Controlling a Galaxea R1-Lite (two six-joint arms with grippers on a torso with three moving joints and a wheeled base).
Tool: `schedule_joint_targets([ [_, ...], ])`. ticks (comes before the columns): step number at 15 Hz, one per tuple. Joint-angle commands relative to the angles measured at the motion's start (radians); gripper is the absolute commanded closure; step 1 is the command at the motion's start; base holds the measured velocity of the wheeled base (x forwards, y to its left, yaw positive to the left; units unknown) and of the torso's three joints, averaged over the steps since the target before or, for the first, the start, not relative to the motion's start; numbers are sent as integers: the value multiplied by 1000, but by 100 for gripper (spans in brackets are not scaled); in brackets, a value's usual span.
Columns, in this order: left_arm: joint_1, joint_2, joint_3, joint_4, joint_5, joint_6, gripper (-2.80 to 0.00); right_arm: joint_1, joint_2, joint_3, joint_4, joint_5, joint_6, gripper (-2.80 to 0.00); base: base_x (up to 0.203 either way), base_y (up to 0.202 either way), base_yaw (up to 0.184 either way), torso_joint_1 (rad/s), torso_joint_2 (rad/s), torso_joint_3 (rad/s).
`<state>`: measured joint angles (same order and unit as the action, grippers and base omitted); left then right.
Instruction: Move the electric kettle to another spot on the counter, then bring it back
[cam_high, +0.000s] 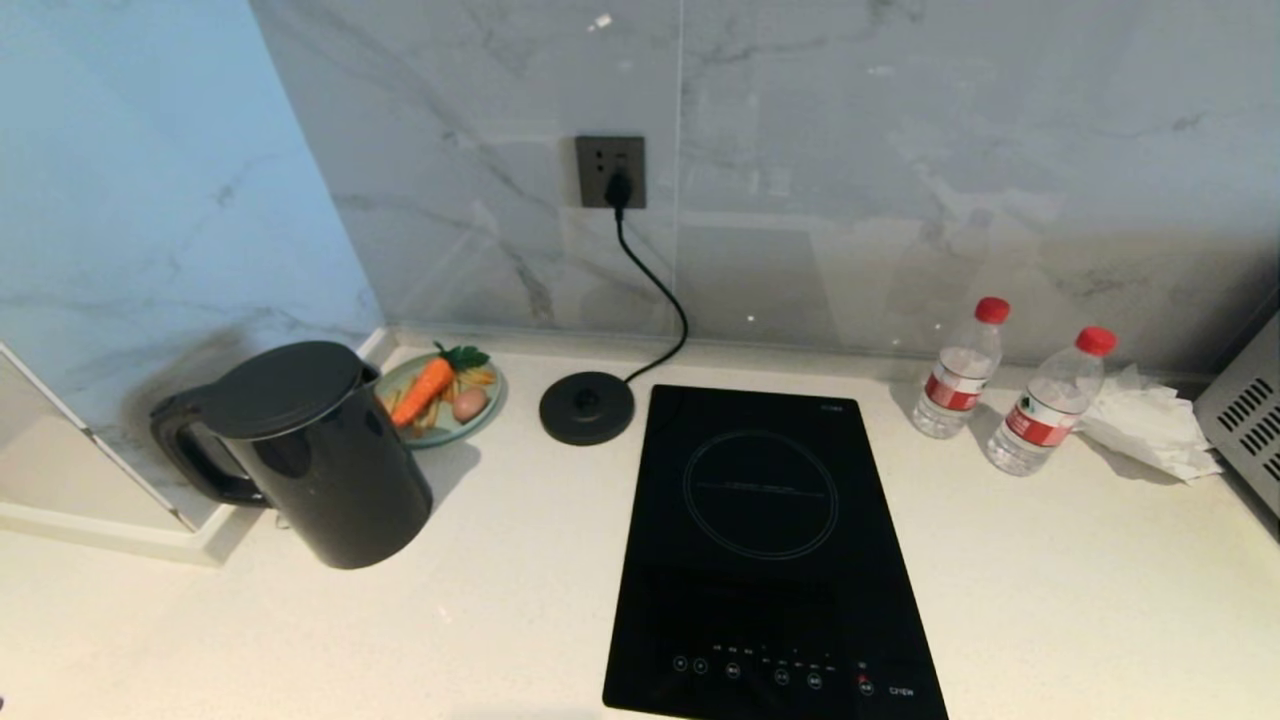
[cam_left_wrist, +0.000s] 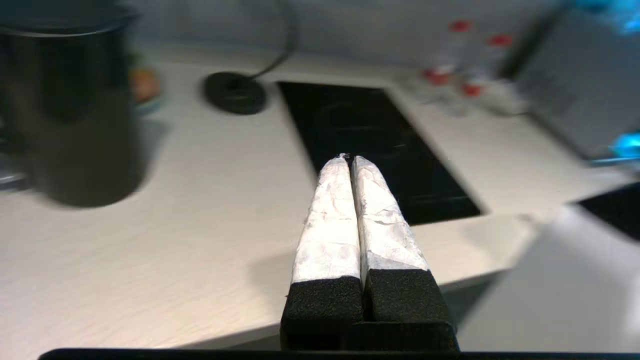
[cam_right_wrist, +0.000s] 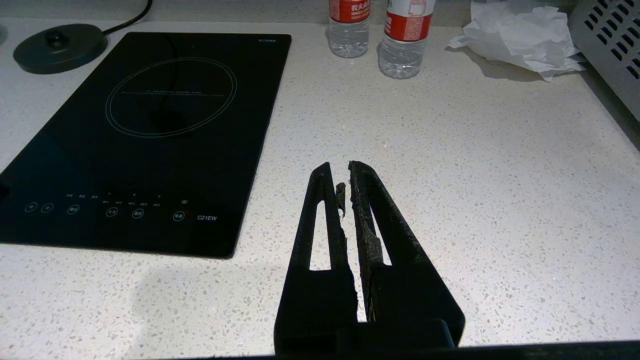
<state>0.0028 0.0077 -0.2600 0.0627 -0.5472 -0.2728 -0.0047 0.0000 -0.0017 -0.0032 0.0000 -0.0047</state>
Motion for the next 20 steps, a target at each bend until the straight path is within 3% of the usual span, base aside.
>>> schedule_joint_targets([
  [1,0,3,-27,146,151,152,0,0,0,0,0,0,0,0,0,0,0,0,0,0],
  [4,0,0,-33,275,429,314,0,0,0,0,0,0,0,0,0,0,0,0,0,0],
  [5,0,-2,-10,275,458,331,0,0,0,2,0,0,0,0,0,0,0,0,0,0],
  [7,0,-3,48,241,475,332,0,0,0,0,0,0,-1,0,0,0,0,0,0,0],
  [12,0,-3,223,29,498,385,0,0,0,0,0,0,-1,0,0,0,0,0,0,0],
  [20,0,-2,225,28,515,342,0,0,0,1,0,0,0,0,0,0,0,0,0,0],
])
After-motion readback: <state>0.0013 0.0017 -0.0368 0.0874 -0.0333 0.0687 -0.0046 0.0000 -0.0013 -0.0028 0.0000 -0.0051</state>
